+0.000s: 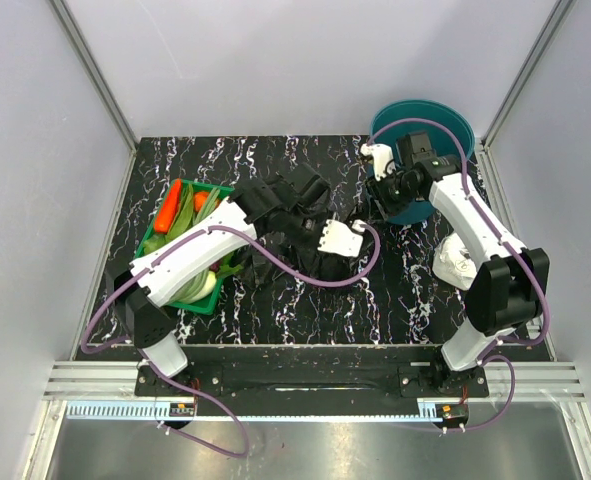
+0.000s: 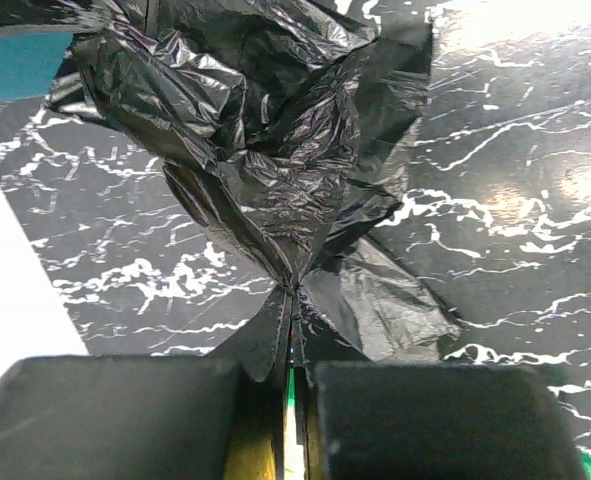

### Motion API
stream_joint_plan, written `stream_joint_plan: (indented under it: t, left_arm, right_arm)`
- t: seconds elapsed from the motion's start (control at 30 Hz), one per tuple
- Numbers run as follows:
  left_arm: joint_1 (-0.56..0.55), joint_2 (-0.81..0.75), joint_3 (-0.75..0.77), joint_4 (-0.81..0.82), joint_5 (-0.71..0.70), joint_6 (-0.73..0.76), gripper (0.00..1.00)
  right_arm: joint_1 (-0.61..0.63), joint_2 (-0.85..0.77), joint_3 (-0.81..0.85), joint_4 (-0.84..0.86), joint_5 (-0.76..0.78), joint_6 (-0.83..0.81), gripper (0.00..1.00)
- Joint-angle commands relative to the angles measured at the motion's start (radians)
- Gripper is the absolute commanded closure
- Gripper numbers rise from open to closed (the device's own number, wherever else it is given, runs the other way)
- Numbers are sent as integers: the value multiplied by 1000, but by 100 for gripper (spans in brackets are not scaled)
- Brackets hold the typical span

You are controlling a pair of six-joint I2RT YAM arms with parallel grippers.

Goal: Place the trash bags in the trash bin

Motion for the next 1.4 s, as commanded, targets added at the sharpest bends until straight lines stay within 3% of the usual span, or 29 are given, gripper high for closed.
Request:
stream_joint_plan:
  t: [0.0,0.07,0.2,0.47,0.63,0.77,1.03,1.37]
  left_arm:
    - [-6,-30,-42,28,64,-72,100]
    - [-15,-27,-68,48,36,-83,100]
    - [-35,-18,-102,88,-28,-115,100]
    - [-100,-4,-169,164,-157,-158,100]
    - [-109,-17,-212,201,-202,-132,100]
    - [-115,-32,-224,186,-202,-88,100]
    - [-153,-67,-295,174,-381,49,100]
    - [-285,-75,-338,154,-636,216,100]
  right_arm:
    - [-1,-32,-20,20,20,-19,57]
    - [-1,-44,-24,-12,6,-33,50]
    - [-1,-55,25,-102,-66,-19,47]
    - [13,65,247,-321,-367,-18,49]
    - [51,94,226,-296,-342,-36,48]
    - [82,134,194,-251,-305,-148,48]
    - [125,246,174,-165,-286,-179,48]
    - [123,234,141,-153,-348,-297,45]
